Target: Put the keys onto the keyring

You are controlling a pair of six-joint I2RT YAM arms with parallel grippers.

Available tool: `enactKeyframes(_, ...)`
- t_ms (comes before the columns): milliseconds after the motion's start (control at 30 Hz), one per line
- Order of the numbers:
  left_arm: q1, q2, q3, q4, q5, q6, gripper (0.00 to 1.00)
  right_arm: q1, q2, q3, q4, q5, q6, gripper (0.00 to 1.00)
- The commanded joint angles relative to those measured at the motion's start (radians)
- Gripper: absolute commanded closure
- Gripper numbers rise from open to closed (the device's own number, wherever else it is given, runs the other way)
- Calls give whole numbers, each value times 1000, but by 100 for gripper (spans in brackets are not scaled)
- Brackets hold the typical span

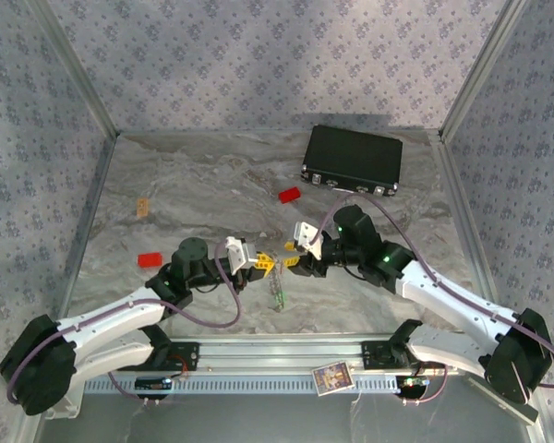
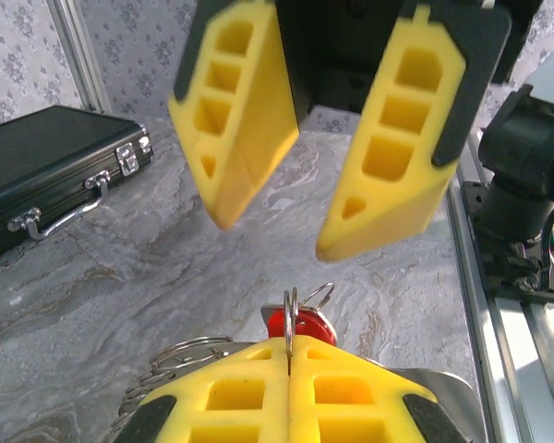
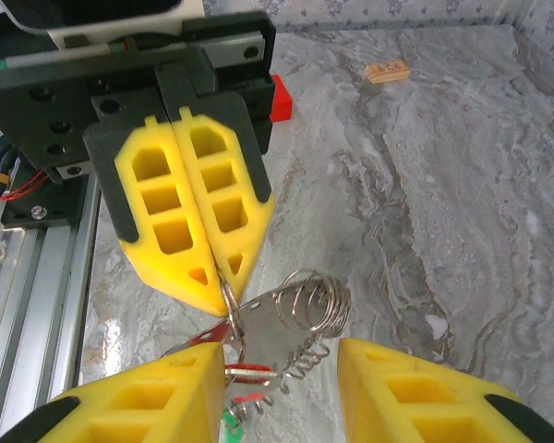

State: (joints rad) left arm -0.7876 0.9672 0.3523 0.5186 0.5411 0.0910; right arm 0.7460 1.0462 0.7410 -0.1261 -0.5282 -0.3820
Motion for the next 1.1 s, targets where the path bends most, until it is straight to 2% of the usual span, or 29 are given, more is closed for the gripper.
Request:
enactKeyframes(0, -4, -3, 3, 125, 2, -37, 100, 8, -12, -25, 52, 6, 54, 63)
enactKeyframes(233, -4, 8, 11, 97, -62, -86, 100, 41, -26, -37, 59, 90, 39, 65)
enactKeyframes(633, -3, 20, 10, 115, -70, -111, 100, 66, -16, -29, 48, 121, 1, 67)
enactKeyframes(733, -3, 20, 11, 117, -65, -113, 100, 74, -5, -22, 48, 130, -8, 72)
enactKeyframes(1067, -5, 19, 13, 118, -63, -112, 100, 91, 14, 1, 28, 139, -27, 99)
